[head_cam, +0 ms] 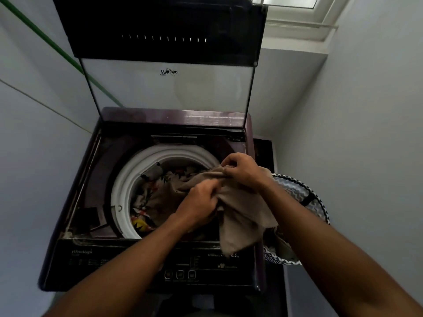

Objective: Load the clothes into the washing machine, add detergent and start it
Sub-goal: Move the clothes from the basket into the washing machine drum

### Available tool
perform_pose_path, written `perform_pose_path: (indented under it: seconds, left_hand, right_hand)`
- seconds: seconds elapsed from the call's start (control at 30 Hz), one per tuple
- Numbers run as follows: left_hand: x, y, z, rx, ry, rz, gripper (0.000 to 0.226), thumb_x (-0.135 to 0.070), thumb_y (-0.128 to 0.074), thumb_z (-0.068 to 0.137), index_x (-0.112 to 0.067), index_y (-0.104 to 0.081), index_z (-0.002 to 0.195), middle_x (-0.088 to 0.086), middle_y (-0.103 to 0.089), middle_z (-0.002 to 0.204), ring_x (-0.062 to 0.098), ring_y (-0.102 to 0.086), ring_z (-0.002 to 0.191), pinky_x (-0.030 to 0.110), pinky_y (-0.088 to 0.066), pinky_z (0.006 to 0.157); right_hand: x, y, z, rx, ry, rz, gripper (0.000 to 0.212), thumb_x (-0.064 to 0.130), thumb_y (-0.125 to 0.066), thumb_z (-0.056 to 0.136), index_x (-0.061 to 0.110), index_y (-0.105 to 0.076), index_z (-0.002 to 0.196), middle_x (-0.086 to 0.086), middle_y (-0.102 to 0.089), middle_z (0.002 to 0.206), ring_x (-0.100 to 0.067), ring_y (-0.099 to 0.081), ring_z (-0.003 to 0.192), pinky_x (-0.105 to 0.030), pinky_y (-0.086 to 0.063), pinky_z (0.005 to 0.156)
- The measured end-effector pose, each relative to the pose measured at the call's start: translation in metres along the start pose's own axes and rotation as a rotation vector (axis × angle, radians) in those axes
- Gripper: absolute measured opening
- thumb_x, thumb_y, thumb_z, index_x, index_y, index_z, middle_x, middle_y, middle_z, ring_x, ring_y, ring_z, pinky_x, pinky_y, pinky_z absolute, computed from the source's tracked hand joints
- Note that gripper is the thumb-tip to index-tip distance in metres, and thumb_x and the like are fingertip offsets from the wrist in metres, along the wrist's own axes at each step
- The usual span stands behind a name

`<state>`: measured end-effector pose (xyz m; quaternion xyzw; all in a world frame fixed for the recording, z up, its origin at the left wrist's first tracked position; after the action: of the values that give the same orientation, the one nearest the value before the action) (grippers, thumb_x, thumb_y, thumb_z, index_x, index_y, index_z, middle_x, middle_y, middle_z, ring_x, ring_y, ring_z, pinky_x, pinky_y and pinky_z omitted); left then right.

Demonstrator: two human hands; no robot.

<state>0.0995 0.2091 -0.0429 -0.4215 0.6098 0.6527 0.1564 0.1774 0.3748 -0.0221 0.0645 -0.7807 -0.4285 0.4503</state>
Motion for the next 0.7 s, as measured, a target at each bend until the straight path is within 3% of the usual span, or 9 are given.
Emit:
perform_pose_path:
  seconds: [0.1,0.23,0.37,0.5,0.53,0.6,0.63,0.7]
  left_hand:
    - [0.008,0.020,0.011,-0.118,0.080,-0.031,0.012,-0.016,-0.061,0.082,-0.025,-0.053,0.083,-0.010,-0.058,0.087,0.009,-0.056,0.077,0.028,-0.043,0.067]
    - [0.013,0.030,0.020,-0.229,0.157,-0.010,0.014,-0.015,-0.066,0.078,-0.027,-0.060,0.081,-0.010,-0.063,0.086,0.007,-0.058,0.072,0.026,-0.047,0.065]
    - [0.040,0.050,0.021,-0.292,0.179,0.167,0.013,-0.012,-0.069,0.079,-0.021,-0.075,0.087,0.001,-0.066,0.089,0.017,-0.061,0.082,0.030,-0.050,0.076]
    - [0.112,0.089,-0.005,-0.398,0.483,0.232,0.012,-0.008,-0.064,0.079,-0.010,-0.075,0.081,0.011,-0.070,0.081,0.031,-0.066,0.079,0.032,-0.049,0.068]
    - [0.132,0.096,-0.014,-0.371,0.605,0.249,0.011,-0.010,-0.063,0.080,-0.007,-0.074,0.081,0.015,-0.070,0.081,0.034,-0.067,0.077,0.033,-0.051,0.065]
    - [0.161,0.102,-0.028,-0.170,0.809,0.232,0.022,-0.023,-0.065,0.085,-0.004,-0.074,0.090,0.018,-0.071,0.087,0.035,-0.069,0.078,0.037,-0.058,0.065]
    - [0.165,0.096,-0.028,-0.043,0.819,0.207,0.028,-0.030,-0.066,0.085,-0.005,-0.074,0.095,0.016,-0.071,0.092,0.033,-0.070,0.080,0.037,-0.060,0.069]
    - [0.152,0.085,-0.024,0.059,0.655,0.230,0.038,-0.047,-0.068,0.079,-0.019,-0.074,0.104,0.008,-0.069,0.104,0.030,-0.068,0.095,0.035,-0.057,0.082]
  right_hand:
    - [0.003,-0.005,0.002,0.016,0.010,-0.057,0.011,0.035,-0.072,0.078,0.032,-0.075,0.088,0.003,-0.068,0.101,-0.016,-0.063,0.097,-0.039,-0.052,0.091]
    - [0.004,-0.007,0.002,0.006,0.010,-0.070,0.018,0.037,-0.071,0.081,0.030,-0.077,0.096,-0.001,-0.069,0.106,-0.018,-0.063,0.101,-0.038,-0.051,0.092]
    - [0.000,-0.008,-0.002,0.015,0.031,-0.063,0.022,0.038,-0.069,0.083,0.031,-0.078,0.102,0.003,-0.072,0.107,-0.015,-0.065,0.099,-0.037,-0.052,0.092]
    - [0.001,-0.012,-0.009,-0.028,0.063,-0.124,0.024,0.040,-0.067,0.082,0.036,-0.077,0.104,0.007,-0.070,0.109,-0.015,-0.063,0.101,-0.034,-0.049,0.092]
    - [0.000,-0.014,-0.011,-0.044,0.076,-0.174,0.025,0.040,-0.066,0.082,0.037,-0.076,0.105,0.007,-0.069,0.110,-0.017,-0.060,0.102,-0.034,-0.045,0.091]
    - [0.000,-0.023,-0.015,-0.058,0.128,-0.301,0.027,0.039,-0.063,0.083,0.037,-0.073,0.108,0.005,-0.064,0.108,-0.019,-0.054,0.104,-0.034,-0.037,0.089]
    - [-0.001,-0.025,-0.018,-0.071,0.156,-0.357,0.029,0.039,-0.061,0.083,0.036,-0.072,0.109,0.005,-0.063,0.107,-0.019,-0.052,0.104,-0.035,-0.035,0.090]
    - [0.000,-0.031,-0.020,-0.109,0.201,-0.427,0.032,0.040,-0.057,0.083,0.035,-0.071,0.110,0.004,-0.061,0.106,-0.019,-0.052,0.104,-0.035,-0.037,0.095]
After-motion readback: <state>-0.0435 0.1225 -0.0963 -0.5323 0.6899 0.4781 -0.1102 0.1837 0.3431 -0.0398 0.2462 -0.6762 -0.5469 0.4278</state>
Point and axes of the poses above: each hand's wrist, its own z-axis towards the middle knuckle, its own y-axis out of the back of the hand, x = y × z, the point moved 2 cm from there along z, towards the middle knuckle
